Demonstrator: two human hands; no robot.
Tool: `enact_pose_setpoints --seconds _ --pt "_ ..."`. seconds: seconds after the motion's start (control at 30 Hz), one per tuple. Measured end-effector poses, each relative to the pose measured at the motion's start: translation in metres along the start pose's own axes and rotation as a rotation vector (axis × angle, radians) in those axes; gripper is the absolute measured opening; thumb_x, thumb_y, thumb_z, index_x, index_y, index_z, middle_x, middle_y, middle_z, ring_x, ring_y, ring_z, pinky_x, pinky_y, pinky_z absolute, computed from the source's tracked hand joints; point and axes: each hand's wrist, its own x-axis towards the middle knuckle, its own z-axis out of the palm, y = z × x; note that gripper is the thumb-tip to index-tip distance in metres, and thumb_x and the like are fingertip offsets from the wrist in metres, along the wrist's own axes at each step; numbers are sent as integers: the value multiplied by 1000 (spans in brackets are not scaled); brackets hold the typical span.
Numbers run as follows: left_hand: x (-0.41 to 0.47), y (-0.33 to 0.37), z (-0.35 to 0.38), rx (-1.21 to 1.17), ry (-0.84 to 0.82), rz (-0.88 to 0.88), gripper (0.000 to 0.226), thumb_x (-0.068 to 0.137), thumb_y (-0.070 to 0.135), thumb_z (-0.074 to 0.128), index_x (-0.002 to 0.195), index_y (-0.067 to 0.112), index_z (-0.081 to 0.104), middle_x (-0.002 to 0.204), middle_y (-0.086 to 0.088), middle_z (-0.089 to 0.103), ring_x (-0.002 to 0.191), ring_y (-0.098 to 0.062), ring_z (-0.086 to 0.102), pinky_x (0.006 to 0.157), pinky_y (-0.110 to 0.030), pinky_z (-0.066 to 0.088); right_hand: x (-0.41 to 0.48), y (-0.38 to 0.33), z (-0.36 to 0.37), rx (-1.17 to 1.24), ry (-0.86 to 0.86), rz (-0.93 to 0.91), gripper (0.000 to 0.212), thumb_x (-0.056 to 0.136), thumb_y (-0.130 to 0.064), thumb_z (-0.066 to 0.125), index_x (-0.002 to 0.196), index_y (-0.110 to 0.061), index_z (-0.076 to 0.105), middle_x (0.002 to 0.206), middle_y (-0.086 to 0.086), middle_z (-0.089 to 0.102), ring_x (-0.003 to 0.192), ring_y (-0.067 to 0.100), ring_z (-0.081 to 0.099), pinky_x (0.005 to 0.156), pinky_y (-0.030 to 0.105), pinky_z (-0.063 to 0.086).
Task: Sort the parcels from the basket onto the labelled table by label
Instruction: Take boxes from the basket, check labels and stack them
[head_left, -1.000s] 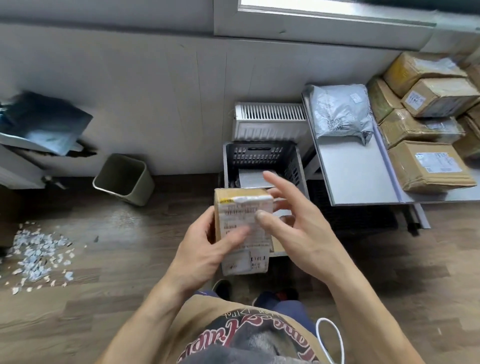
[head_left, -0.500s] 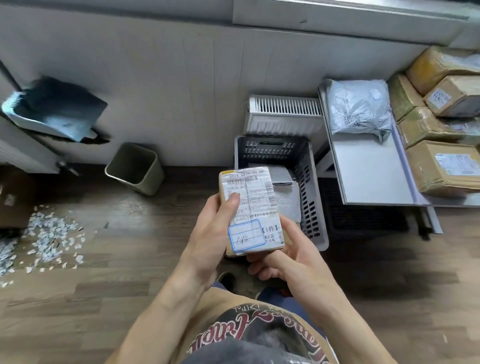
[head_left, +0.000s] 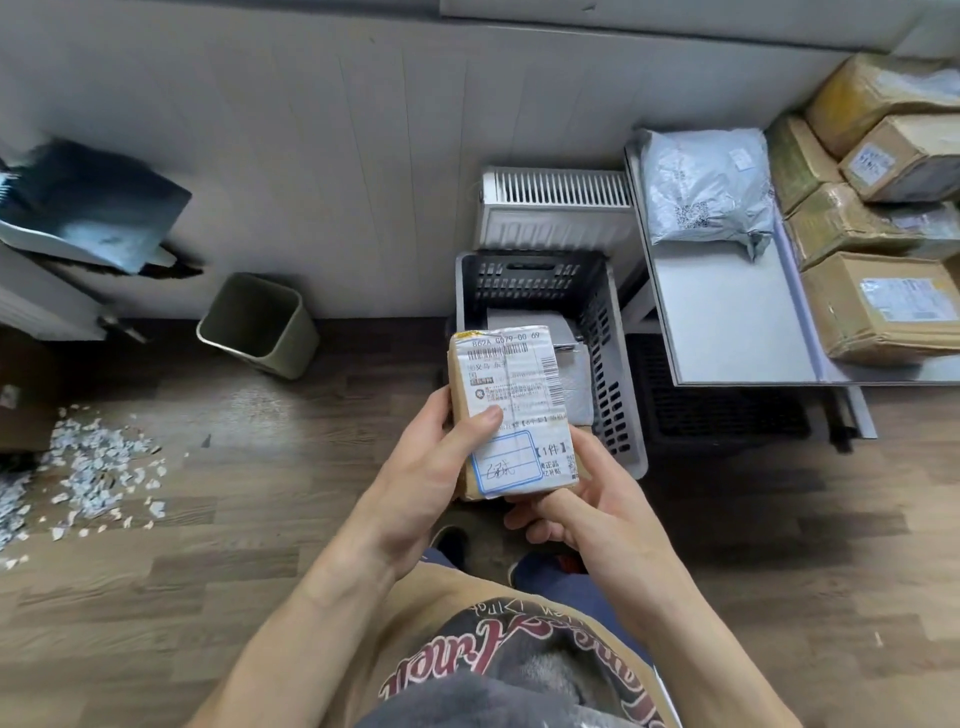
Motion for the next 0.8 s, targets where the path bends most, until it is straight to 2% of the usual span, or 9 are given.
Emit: enact_pose_setpoints --seconds 0.07,0.13,0.2,0.3,0.43,0.6,0.67,0.73,0.8 --pt "3 -4 4 36 -53 -32 47 93 33 70 136 19 57 127 -1 74 118 -22 70 104 -43 51 -2 0 -8 14 29 8 61 92 15 50 137 -26 56 106 5 79 87 19 69 64 21 51" --pt "8 -8 11 69 -99 -63 46 93 35 67 136 20 58 128 -1 73 119 -23 70 103 -43 52 -6 -1 -18 38 69 22 62 93 16 49 138 -26 56 106 5 79 87 16 71 63 20 52" --pt "13 -9 24 110 -134 -74 44 94 35 68 135 20 59 127 0 74 118 -22 70 102 -42 54 -12 -1 -31 63 112 21 61 92 16 50 137 -26 57 103 5 79 84 17 69 64 23 51" --pt "25 -9 50 204 -202 -78 47 93 34 70 136 19 60 127 0 74 117 -21 70 97 -36 56 -19 1 -57 98 188 21 57 93 14 53 134 -25 58 103 3 80 86 19 70 74 31 52" --pt "44 -8 99 321 -231 -85 35 100 26 65 134 19 63 125 0 74 117 -23 71 96 -39 56 -28 6 -104 133 245 15 52 95 10 54 135 -24 58 107 -1 79 90 20 75 72 26 54" --pt "62 -18 193 404 -211 -26 29 105 21 55 131 23 66 122 3 76 115 -20 72 104 -47 54 -38 13 -186 180 308 -16 48 97 4 54 135 -25 58 108 -2 79 94 22 75 79 33 54" --pt "67 -25 242 400 -213 13 28 105 21 54 130 22 67 121 3 76 113 -20 72 98 -41 58 -47 12 -226 211 324 -47 45 98 1 55 134 -26 59 108 -2 79 95 23 75 83 38 56" --pt "71 -34 293 374 -212 40 27 105 19 54 128 20 68 118 2 77 111 -19 73 85 -30 61 -55 10 -271 224 349 -70 42 98 -1 57 132 -27 60 108 -2 79 96 24 75 89 43 57" --pt "72 -43 341 333 -213 39 27 104 17 54 127 18 68 118 1 77 109 -18 74 77 -23 59 -66 9 -315 227 365 -87 41 99 -1 58 131 -27 61 108 -2 79 96 25 75 88 42 58"
